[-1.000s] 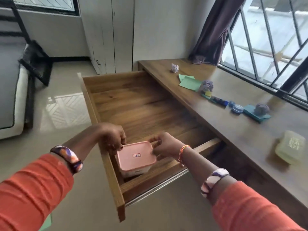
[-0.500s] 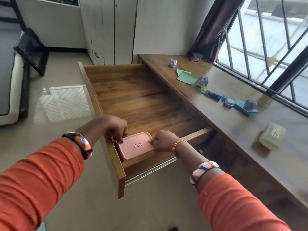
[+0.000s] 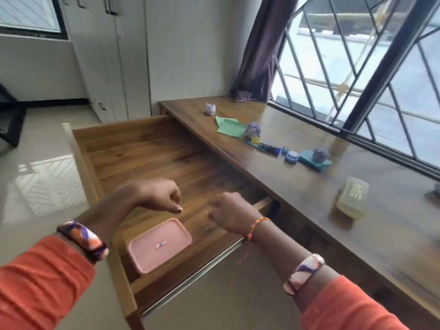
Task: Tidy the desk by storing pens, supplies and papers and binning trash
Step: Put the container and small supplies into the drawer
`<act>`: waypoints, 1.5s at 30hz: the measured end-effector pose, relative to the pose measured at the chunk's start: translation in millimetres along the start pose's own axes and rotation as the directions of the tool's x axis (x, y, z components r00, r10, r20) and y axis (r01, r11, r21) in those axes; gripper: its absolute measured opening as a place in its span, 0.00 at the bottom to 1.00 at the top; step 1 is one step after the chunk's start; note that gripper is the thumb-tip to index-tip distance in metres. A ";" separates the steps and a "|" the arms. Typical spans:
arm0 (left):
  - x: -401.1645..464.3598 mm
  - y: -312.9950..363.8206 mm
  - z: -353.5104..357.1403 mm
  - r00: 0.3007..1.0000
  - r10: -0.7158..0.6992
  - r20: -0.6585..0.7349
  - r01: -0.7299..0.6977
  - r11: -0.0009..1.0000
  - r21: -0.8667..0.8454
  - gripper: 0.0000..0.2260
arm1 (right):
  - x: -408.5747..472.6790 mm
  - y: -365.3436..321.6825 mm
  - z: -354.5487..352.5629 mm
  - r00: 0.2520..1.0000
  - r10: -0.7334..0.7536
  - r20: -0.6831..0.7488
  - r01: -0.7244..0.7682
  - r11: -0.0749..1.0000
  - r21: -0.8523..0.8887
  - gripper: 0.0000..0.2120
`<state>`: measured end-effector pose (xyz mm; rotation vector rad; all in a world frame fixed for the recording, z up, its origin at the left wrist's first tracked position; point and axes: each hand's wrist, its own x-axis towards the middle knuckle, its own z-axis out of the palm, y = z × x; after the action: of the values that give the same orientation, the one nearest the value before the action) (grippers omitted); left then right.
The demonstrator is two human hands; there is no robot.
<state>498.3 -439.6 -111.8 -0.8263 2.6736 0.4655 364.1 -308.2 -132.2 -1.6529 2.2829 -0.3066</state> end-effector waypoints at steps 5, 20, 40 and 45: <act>39.2 66.0 -9.2 0.969 0.247 -0.029 -0.248 0.960 -0.132 0.13 | -21.7 101.3 -57.1 0.720 0.274 -0.637 -0.404 0.912 -0.065 0.25; 62.3 69.0 0.0 0.934 0.297 -0.197 -0.335 0.920 -0.203 0.26 | -48.9 134.2 -76.0 0.659 0.697 -0.281 -0.273 0.571 0.774 0.35; 88.0 24.5 62.0 0.981 0.066 0.182 -0.033 0.983 -0.182 0.11 | 76.9 57.2 14.1 0.891 0.163 0.424 -0.098 0.980 -0.172 0.17; 103.2 22.4 60.5 0.930 0.022 0.367 0.050 0.981 -0.186 0.08 | 78.7 56.8 12.3 0.868 0.089 0.488 0.025 0.975 -0.222 0.19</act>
<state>415.3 -448.8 -200.3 -0.7250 2.2993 0.8017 295.6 -365.2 -172.7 -1.5601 1.9929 0.3634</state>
